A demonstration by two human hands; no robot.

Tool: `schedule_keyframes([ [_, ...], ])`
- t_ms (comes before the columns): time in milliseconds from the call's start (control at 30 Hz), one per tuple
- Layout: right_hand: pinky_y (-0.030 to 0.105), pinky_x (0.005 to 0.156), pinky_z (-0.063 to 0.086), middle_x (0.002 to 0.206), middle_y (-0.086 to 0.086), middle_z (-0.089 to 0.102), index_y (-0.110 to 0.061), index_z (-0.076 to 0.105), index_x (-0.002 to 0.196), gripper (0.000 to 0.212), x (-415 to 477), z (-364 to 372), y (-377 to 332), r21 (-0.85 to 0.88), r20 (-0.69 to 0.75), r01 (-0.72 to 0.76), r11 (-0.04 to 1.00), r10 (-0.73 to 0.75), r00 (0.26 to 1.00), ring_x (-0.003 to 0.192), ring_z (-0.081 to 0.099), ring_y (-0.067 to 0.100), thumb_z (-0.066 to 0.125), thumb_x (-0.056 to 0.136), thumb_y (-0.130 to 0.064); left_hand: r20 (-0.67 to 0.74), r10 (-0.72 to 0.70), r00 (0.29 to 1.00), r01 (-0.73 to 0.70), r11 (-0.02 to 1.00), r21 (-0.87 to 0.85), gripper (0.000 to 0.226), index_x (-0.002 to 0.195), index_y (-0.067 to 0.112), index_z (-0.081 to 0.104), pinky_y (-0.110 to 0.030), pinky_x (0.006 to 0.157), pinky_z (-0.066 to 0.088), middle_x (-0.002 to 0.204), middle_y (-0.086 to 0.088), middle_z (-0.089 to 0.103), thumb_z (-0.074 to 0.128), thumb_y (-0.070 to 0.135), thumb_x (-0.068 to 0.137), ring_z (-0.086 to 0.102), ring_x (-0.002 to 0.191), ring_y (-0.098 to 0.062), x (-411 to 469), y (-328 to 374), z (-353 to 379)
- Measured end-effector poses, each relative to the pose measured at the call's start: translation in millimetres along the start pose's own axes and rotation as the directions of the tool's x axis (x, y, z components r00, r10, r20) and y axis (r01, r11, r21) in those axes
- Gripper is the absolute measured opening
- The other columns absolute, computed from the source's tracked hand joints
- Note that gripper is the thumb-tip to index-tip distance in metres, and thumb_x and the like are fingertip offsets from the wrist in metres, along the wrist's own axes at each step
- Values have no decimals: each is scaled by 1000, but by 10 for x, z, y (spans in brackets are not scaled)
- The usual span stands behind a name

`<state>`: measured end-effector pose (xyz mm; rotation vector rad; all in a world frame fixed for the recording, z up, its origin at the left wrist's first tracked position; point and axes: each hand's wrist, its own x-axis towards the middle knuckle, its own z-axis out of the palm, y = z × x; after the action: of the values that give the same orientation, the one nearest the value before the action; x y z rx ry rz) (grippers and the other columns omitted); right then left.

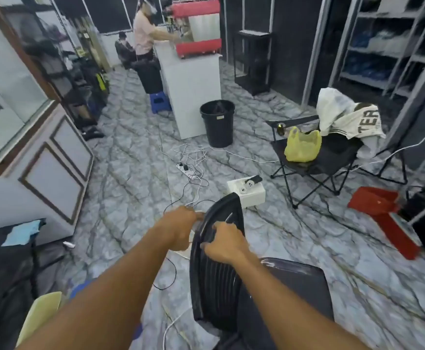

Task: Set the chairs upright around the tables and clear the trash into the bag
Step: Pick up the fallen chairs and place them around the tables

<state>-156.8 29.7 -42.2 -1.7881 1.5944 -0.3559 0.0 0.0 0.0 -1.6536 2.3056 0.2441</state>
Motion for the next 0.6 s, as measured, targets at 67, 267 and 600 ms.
schedule_keyframes([
  [67, 34, 76, 55, 99, 1, 68, -18, 62, 103, 49, 94, 127, -73, 41, 15, -71, 997, 71, 997, 92, 66, 25, 75, 68, -50, 67, 88, 994, -95, 990, 107, 96, 149, 32, 35, -40, 99, 48, 141, -3, 46, 81, 11, 67, 39, 134, -25, 196, -86, 5],
  [267, 39, 83, 55, 110, 7, 59, -15, 56, 107, 71, 152, 657, -100, 18, 33, -294, 956, 293, 955, 99, 60, 26, 84, 56, -56, 149, 379, 913, -406, 869, 284, 74, 135, 41, 55, -46, 105, 42, 159, -6, 20, 83, 41, 66, 31, 135, -28, 718, -208, 212],
  [600, 34, 48, 29, 55, 9, 36, -10, 44, 62, 27, -901, -175, 366, 75, -32, -413, 908, 416, 909, 48, 36, 22, 71, 61, -13, -38, 778, 627, -750, 616, 242, 59, 120, 32, 66, -43, 104, 27, 124, 3, 53, 69, 64, 70, 32, 121, -24, 590, 650, -39],
])
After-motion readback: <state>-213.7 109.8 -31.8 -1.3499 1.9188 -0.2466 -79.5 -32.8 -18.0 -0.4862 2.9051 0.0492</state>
